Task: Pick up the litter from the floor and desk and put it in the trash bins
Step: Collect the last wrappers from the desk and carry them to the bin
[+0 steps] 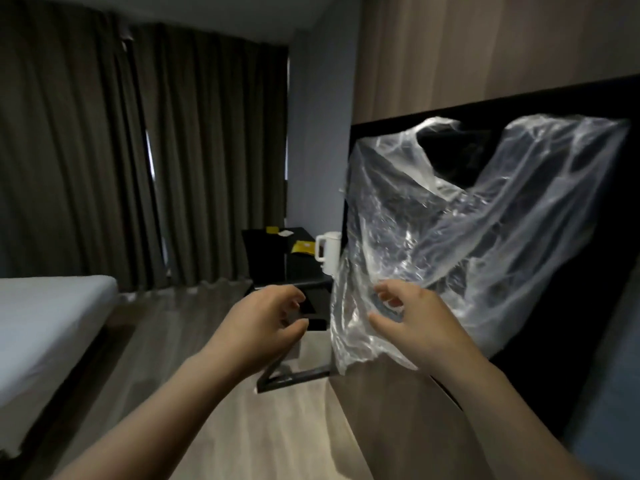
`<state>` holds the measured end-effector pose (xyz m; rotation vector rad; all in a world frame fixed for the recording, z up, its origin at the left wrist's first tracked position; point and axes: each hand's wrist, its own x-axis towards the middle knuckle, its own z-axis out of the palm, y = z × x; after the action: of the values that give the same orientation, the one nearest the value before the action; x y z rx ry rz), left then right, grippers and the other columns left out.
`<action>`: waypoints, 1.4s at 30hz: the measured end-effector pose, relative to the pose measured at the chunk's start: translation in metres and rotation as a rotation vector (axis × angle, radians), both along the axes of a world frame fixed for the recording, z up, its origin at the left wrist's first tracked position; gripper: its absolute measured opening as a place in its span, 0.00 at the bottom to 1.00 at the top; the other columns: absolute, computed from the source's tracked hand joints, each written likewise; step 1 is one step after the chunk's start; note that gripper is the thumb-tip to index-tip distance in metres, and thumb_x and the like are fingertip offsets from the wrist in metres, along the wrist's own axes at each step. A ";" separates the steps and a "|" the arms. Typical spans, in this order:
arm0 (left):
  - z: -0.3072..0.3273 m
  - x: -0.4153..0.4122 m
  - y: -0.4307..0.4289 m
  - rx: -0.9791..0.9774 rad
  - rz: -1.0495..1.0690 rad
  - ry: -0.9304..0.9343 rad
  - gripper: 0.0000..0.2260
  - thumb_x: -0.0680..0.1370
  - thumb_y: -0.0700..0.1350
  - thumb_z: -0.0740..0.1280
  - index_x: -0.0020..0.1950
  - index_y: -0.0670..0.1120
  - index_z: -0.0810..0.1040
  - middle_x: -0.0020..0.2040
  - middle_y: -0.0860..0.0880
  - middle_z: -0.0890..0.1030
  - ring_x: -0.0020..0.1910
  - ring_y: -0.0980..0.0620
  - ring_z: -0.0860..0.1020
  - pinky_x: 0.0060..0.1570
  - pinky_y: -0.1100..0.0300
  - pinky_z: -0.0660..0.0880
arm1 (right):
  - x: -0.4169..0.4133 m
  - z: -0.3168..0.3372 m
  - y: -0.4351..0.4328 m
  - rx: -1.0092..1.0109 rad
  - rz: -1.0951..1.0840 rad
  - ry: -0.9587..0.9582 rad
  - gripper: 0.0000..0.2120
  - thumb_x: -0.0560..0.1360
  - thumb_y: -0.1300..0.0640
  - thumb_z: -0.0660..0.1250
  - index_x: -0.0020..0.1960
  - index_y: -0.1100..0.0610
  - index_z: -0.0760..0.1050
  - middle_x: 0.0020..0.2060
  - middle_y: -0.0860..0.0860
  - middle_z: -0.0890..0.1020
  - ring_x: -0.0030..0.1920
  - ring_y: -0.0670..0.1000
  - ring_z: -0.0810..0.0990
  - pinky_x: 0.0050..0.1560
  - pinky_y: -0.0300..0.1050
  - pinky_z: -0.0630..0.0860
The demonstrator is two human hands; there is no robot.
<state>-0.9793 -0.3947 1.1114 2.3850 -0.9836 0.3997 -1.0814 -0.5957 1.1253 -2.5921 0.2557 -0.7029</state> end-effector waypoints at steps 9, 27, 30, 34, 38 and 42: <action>0.039 0.111 0.007 -0.080 0.172 -0.123 0.16 0.73 0.54 0.69 0.61 0.55 0.75 0.52 0.59 0.78 0.50 0.62 0.76 0.53 0.60 0.77 | 0.153 0.035 -0.015 -0.073 0.238 -0.111 0.21 0.73 0.47 0.69 0.65 0.47 0.73 0.56 0.43 0.79 0.56 0.43 0.77 0.57 0.42 0.75; 0.042 0.360 0.059 -0.151 0.343 -0.202 0.17 0.74 0.54 0.67 0.62 0.55 0.74 0.53 0.61 0.76 0.51 0.63 0.75 0.54 0.64 0.75 | 0.456 0.037 0.021 -0.107 0.436 -0.197 0.20 0.74 0.46 0.68 0.65 0.46 0.73 0.57 0.38 0.77 0.59 0.37 0.72 0.57 0.33 0.70; 0.043 0.414 0.081 -0.144 0.315 -0.196 0.18 0.74 0.55 0.67 0.63 0.56 0.73 0.54 0.62 0.75 0.52 0.65 0.74 0.54 0.67 0.74 | 0.508 0.040 0.041 -0.090 0.424 -0.201 0.20 0.74 0.46 0.67 0.65 0.45 0.72 0.57 0.37 0.76 0.59 0.37 0.72 0.57 0.32 0.70; 0.051 0.487 0.103 -0.119 0.284 -0.182 0.17 0.74 0.55 0.67 0.63 0.56 0.73 0.53 0.62 0.75 0.52 0.64 0.75 0.54 0.65 0.74 | 0.573 0.039 0.060 -0.077 0.365 -0.179 0.21 0.73 0.43 0.67 0.66 0.43 0.72 0.58 0.36 0.76 0.60 0.37 0.72 0.56 0.32 0.68; 0.052 0.559 0.111 -0.121 0.267 -0.162 0.17 0.74 0.55 0.67 0.62 0.56 0.74 0.51 0.62 0.75 0.51 0.64 0.75 0.53 0.66 0.74 | 0.634 0.035 0.064 -0.046 0.323 -0.146 0.21 0.74 0.44 0.67 0.66 0.43 0.72 0.59 0.36 0.76 0.60 0.37 0.72 0.58 0.33 0.70; 0.046 0.629 0.109 -0.113 0.247 -0.145 0.18 0.74 0.55 0.67 0.63 0.56 0.74 0.53 0.62 0.75 0.52 0.64 0.75 0.55 0.66 0.75 | 0.696 0.028 0.056 -0.031 0.292 -0.122 0.21 0.74 0.44 0.67 0.66 0.44 0.72 0.59 0.37 0.76 0.60 0.38 0.72 0.59 0.34 0.72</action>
<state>-0.3505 -0.2859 1.1572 2.4064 -0.7072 0.7091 -0.3857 -0.5398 1.1535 -2.5291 -0.1693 -0.7571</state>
